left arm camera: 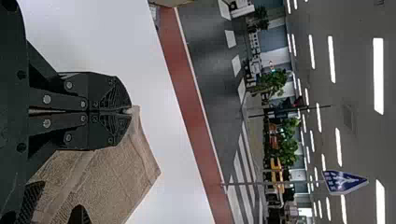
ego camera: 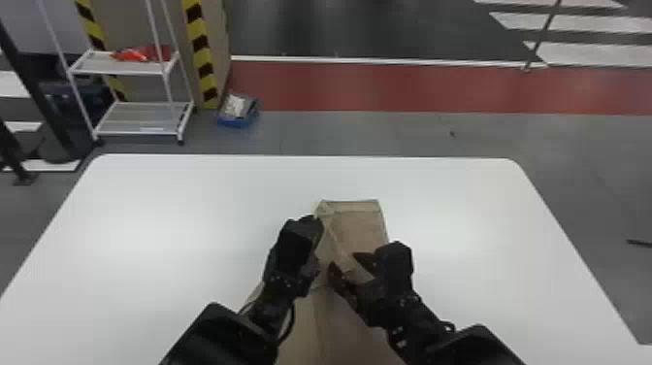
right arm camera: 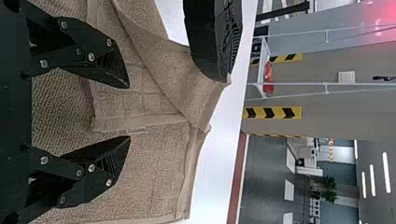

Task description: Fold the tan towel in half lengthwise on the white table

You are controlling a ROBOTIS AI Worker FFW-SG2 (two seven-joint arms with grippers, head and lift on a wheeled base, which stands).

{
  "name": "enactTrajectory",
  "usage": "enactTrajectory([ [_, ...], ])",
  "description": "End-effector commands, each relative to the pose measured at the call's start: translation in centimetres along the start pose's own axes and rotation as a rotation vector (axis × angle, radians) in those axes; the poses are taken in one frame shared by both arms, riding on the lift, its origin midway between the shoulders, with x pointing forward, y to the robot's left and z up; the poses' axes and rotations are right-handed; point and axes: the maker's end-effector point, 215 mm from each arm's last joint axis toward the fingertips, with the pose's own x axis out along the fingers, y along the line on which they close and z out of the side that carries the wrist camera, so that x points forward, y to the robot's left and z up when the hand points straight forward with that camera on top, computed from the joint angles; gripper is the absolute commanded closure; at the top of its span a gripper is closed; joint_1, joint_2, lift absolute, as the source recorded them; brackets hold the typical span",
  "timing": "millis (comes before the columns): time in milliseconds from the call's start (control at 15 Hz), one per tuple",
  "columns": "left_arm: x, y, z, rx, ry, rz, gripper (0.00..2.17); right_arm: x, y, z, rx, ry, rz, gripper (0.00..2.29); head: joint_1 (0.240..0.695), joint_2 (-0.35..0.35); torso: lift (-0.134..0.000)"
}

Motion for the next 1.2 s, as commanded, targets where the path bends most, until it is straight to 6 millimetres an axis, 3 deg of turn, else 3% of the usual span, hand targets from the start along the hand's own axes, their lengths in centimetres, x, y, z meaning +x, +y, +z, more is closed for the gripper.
enactTrajectory([
  [0,0.0,-0.2,-0.1,-0.006,0.003,-0.006,1.25,0.5,-0.3,-1.0,-0.023,0.04,-0.018,0.58,0.695,-0.051,-0.057],
  [333,0.0,0.0,-0.2,-0.013,0.005,-0.012,1.25,0.9,-0.1,-1.2,-0.033,0.048,-0.015,0.63,0.695,-0.052,-0.057],
  [467,-0.1,0.0,-0.1,-0.012,0.003,-0.011,1.25,0.9,0.0,-1.1,-0.031,0.048,-0.013,0.96,0.695,-0.049,-0.057],
  [733,-0.2,0.0,-0.1,-0.011,0.005,-0.011,1.25,0.8,0.0,-0.7,-0.034,0.041,-0.012,0.97,0.695,-0.048,-0.057],
  [1133,-0.6,1.1,0.9,-0.018,-0.012,0.016,1.25,-0.5,-0.2,1.9,-0.053,-0.017,-0.027,0.97,0.695,-0.044,-0.057],
])
